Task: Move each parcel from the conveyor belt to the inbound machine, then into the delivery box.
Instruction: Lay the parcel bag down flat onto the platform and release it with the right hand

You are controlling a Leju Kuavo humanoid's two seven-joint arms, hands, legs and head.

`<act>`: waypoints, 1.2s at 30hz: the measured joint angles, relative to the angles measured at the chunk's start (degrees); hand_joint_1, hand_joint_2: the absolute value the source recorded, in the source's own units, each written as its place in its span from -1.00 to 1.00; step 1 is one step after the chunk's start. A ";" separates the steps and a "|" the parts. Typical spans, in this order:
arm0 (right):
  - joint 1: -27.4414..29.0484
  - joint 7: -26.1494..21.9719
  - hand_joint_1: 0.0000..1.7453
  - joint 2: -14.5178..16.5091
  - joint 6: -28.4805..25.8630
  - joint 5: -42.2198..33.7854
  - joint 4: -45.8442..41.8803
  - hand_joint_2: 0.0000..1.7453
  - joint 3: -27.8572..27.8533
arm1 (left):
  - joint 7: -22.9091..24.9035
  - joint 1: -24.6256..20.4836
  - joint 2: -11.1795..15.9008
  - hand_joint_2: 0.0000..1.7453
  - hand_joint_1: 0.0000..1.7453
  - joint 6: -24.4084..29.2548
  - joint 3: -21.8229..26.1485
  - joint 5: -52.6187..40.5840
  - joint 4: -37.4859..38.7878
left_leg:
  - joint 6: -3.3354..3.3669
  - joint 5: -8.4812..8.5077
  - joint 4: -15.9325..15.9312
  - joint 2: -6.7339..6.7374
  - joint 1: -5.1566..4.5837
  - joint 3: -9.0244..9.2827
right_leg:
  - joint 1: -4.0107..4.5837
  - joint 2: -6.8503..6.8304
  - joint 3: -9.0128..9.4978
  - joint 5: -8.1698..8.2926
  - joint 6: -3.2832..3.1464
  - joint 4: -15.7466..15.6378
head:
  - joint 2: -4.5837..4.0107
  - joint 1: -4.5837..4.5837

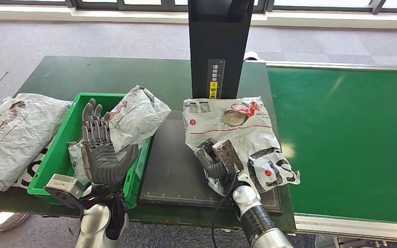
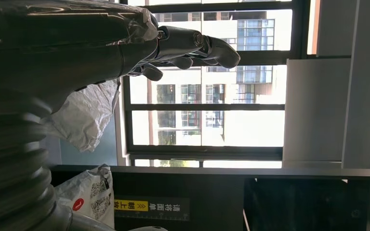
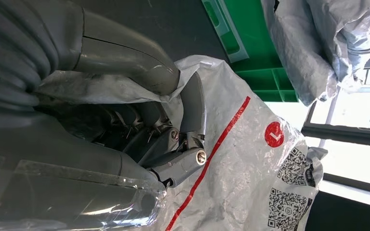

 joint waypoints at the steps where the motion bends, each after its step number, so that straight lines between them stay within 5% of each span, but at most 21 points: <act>1: 0.00 0.00 1.00 0.00 0.01 0.00 0.02 1.00 -0.02 | 0.00 0.00 0.00 1.00 -1.00 -0.01 -0.01 0.00 0.01 | 0.00 0.00 0.00 0.00 0.00 0.00 | 0.00 0.00 0.00 0.00 0.00 0.00 | 0.00 0.00; 36: 0.11 -0.01 1.00 0.00 4.41 -1.38 -0.04 1.00 -0.07 | 0.00 -0.12 0.00 1.00 -1.00 -0.22 -0.39 0.02 0.13 | 0.00 0.00 0.00 0.00 0.00 0.00 | 0.00 0.00 -0.01 0.00 0.00 0.00 | 0.00 0.01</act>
